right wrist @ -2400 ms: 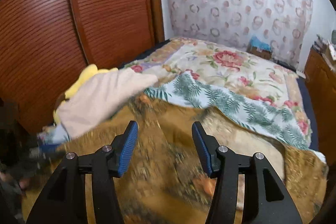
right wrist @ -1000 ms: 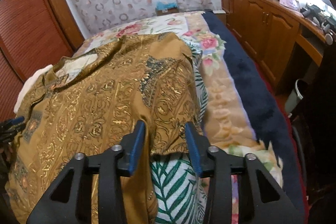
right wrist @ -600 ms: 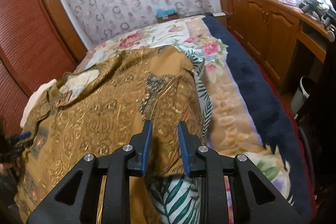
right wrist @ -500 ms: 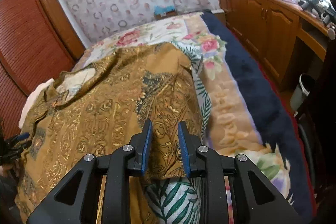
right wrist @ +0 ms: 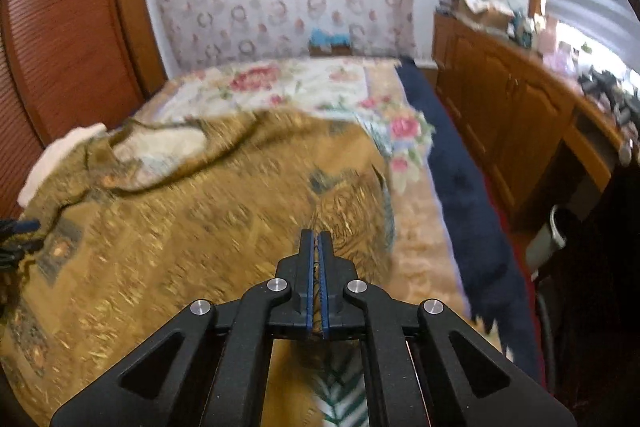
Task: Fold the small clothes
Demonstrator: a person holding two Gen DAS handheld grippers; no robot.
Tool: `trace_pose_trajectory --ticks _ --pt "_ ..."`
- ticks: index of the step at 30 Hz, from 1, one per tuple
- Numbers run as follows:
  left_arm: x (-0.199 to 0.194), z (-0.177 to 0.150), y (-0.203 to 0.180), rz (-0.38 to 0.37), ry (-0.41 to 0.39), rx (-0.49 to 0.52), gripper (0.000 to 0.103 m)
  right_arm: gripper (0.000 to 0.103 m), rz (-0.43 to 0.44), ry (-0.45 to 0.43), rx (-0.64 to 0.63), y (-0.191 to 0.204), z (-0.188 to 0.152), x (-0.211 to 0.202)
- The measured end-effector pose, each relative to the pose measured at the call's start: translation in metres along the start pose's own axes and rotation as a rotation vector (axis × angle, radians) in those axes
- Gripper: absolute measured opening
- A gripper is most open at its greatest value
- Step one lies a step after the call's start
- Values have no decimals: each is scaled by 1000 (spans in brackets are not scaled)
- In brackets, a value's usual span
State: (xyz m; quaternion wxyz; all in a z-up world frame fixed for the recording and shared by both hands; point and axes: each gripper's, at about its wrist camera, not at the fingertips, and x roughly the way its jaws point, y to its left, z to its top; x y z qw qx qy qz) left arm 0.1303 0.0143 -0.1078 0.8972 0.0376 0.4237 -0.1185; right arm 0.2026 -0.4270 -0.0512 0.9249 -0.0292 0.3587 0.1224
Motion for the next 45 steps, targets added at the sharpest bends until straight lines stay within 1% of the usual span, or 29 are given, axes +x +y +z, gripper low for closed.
trace_pose_trajectory --ticks 2,4,8,9,10,12,15,17,18,19,20,22,24,27,29,31,32,33,34,40,43,45 --pt "0 0 0 -1 0 -1 59 0 24 -22 -34 15 6 -2" --pt "0 0 0 -2 -1 -1 59 0 64 -24 -72 34 9 0" --pt "0 0 0 -2 -1 -1 59 0 118 26 -148 74 -4 15" --pt "0 0 0 -3 -1 -2 59 0 95 38 -173 82 -9 19" --pt "0 -1 0 -4 -2 -3 59 0 91 42 -184 86 -10 22" --pt "0 0 0 -5 -2 -4 59 0 108 37 -164 83 -12 23" --pt "0 0 0 -7 -4 -5 59 1 60 6 -114 60 -2 20" --pt "-4 0 2 -8 -22 -13 59 15 5 -4 -83 42 3 18" --pt "-8 -1 3 -2 -40 -18 59 33 -32 -7 -64 30 5 19" --pt "-13 0 3 -2 -59 -25 59 46 -49 -4 -48 21 6 21" --pt "-18 0 3 -6 -70 -32 59 46 -59 4 -31 12 6 24" --pt "-27 2 1 -15 -92 -42 59 46 -86 46 12 -8 4 36" --pt "-39 4 -4 -35 -123 -44 59 46 -80 105 73 -28 -2 51" --pt "-53 6 -15 -59 -152 -29 59 46 -62 147 115 -41 -13 64" --pt "-58 7 -21 -62 -161 -16 59 37 -34 149 133 -43 -15 64" --pt "-61 7 -25 -60 -170 -6 59 23 -67 151 111 -41 -16 62" --pt "-63 8 -27 -57 -176 -2 59 21 -75 148 97 -40 -16 61" --pt "-65 8 -28 -59 -179 -2 59 12 -93 141 81 -40 -15 59" --pt "-66 8 -29 -62 -183 -3 59 5 -95 130 76 -39 -16 56" --pt "-75 9 -38 -70 -210 -2 59 2 -131 24 -24 -13 -1 31" --pt "-77 9 -41 -66 -220 -3 59 2 -137 -40 -128 17 7 17" --pt "-77 9 -43 -66 -223 -4 59 2 -114 -72 -189 40 8 10"
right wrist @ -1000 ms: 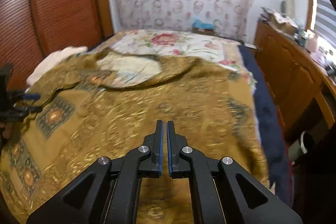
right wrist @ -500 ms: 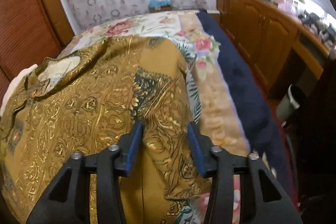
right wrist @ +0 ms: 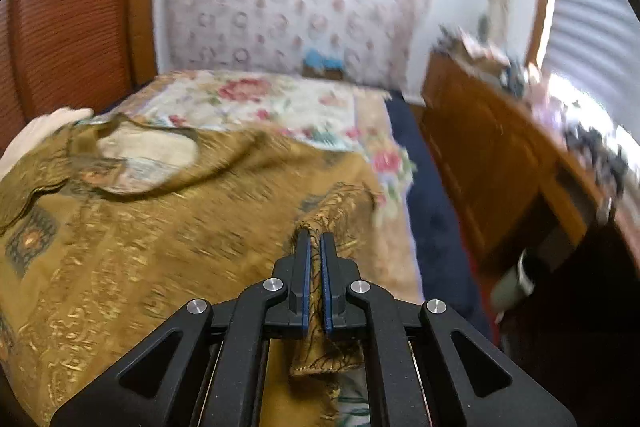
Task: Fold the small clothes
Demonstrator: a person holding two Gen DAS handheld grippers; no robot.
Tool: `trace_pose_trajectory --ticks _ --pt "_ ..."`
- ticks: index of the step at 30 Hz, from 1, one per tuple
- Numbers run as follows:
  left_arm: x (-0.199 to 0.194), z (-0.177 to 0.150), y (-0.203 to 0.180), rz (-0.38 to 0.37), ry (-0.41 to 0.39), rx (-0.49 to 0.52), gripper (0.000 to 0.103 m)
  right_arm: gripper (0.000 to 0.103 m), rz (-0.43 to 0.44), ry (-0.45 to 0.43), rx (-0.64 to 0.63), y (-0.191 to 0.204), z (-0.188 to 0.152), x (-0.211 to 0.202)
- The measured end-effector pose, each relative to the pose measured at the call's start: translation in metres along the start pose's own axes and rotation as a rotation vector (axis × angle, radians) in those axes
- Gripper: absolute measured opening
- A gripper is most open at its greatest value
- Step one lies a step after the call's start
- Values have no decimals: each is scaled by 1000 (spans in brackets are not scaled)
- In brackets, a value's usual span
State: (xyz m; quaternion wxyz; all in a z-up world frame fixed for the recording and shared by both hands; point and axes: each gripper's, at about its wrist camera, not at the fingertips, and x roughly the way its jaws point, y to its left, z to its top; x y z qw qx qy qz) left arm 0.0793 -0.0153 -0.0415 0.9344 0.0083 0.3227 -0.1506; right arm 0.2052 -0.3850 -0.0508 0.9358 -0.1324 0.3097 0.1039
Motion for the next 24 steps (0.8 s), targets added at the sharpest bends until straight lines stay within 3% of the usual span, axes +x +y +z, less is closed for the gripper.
trace_pose_trajectory --ticks 3,9,11,13,16,21,24 --pt "-2 -1 -4 4 -4 4 59 2 66 -3 -58 27 -1 -2" --pt "-5 -2 -14 -8 -10 16 59 3 189 110 -40 54 -24 12" --pt "-8 -2 -17 -12 -16 18 59 7 208 138 -30 58 -31 13" --pt "-9 -2 -19 -18 -20 18 59 18 235 147 -10 57 -36 6" --pt "-11 -2 -22 -22 -26 19 59 37 229 117 13 50 -39 -11" --pt "-9 0 -27 -29 -27 20 59 45 180 58 80 17 -32 -31" --pt "-9 -1 -29 -34 -24 17 59 46 129 107 128 -4 -30 -16"
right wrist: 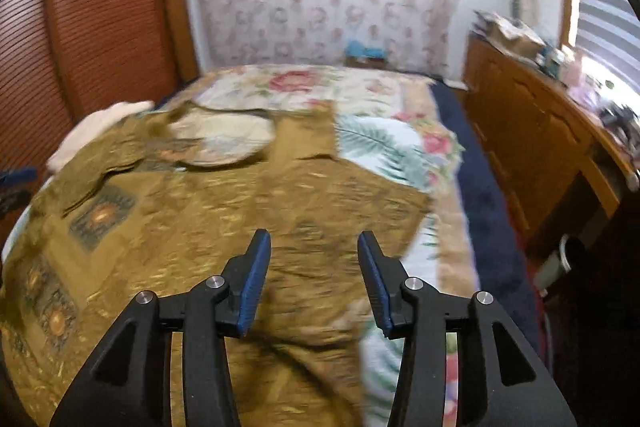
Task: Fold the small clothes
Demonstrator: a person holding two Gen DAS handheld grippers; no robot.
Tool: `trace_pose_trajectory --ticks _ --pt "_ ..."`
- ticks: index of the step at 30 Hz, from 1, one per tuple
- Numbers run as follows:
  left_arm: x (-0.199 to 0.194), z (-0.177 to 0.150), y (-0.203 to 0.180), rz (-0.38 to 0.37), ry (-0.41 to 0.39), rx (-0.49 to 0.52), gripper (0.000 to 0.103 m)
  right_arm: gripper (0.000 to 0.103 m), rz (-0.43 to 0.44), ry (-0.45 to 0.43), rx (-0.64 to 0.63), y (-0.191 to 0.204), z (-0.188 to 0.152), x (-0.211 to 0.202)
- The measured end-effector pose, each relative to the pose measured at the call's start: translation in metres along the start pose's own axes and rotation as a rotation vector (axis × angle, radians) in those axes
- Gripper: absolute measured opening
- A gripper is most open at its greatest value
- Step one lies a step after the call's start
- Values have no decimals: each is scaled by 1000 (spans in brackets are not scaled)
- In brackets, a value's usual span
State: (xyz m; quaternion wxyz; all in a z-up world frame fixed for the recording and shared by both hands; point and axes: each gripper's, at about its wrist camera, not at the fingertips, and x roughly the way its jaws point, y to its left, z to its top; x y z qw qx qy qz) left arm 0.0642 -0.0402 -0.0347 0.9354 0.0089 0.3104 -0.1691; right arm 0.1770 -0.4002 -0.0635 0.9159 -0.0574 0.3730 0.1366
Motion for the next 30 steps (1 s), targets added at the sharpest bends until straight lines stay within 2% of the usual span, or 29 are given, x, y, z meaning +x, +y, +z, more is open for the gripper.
trace_pose_trajectory --ticks 6,10,11,13,14,18,21,24,27,30 --pt "4 -4 -5 -4 19 6 59 46 -2 132 110 -28 -8 44" --pt "5 -5 -5 -10 22 5 59 46 -2 132 129 -30 -11 50" --pt "6 -5 -5 -11 22 6 59 42 -2 132 111 -27 -10 51" --pt "5 -6 -5 -10 21 5 59 12 21 133 64 -19 -9 52" --pt "5 -6 -5 -9 20 2 59 5 45 135 54 -17 -9 54" --pt "1 -7 0 1 11 -15 59 3 45 50 7 -4 5 38" --pt "-2 -6 7 5 0 -36 59 3 90 -38 -29 14 23 17" --pt "-6 -6 13 14 -11 -53 59 3 141 -83 -88 42 42 4" --pt "-10 -6 18 23 -20 -67 59 3 206 -99 -149 78 52 1" --pt "-14 -6 21 29 -27 -74 59 3 272 -74 -205 114 53 5"
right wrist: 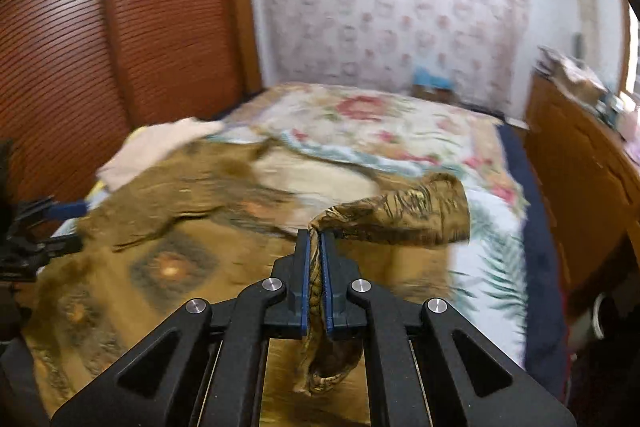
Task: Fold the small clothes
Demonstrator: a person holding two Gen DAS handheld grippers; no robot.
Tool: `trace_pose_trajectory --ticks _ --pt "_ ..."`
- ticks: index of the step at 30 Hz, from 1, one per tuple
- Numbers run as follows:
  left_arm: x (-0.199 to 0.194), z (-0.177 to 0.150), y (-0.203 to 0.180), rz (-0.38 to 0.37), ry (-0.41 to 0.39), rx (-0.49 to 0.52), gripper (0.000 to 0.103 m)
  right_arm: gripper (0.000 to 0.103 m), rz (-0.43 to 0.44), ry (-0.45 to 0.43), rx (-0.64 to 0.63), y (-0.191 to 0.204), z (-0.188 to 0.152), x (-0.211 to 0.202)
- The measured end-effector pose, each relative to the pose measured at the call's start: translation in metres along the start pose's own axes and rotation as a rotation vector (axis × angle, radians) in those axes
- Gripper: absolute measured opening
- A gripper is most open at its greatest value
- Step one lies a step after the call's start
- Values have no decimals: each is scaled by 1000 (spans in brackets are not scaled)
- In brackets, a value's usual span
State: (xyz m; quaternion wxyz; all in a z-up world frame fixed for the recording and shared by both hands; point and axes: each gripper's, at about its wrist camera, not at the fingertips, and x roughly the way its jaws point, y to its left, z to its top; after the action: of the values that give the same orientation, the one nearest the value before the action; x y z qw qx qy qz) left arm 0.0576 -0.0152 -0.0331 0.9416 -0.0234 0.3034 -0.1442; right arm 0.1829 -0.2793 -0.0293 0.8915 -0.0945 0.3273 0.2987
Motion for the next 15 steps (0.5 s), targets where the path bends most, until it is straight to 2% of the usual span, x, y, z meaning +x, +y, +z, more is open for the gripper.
trace_pose_trajectory --ticks 2,3,4,6,8,9,12,15 --pt "-1 0 1 3 -3 0 59 3 25 35 -15 15 -1 9" --pt "-1 -1 1 5 -3 0 59 9 31 51 -28 21 -3 13" --pt "-1 -1 2 6 -2 -1 59 20 35 58 -39 25 -5 16" --pt "1 -2 2 5 1 -3 59 29 41 55 -40 23 -9 14" --pt "3 -2 2 2 3 -6 59 35 10 46 -20 13 -11 11" --pt "3 -3 2 1 5 -6 59 38 -34 45 -9 3 -13 9" --pt "5 -5 1 -2 8 -3 59 39 -115 84 24 -24 -17 16" --pt "7 -5 -1 -2 14 2 59 39 -138 146 69 -47 -26 32"
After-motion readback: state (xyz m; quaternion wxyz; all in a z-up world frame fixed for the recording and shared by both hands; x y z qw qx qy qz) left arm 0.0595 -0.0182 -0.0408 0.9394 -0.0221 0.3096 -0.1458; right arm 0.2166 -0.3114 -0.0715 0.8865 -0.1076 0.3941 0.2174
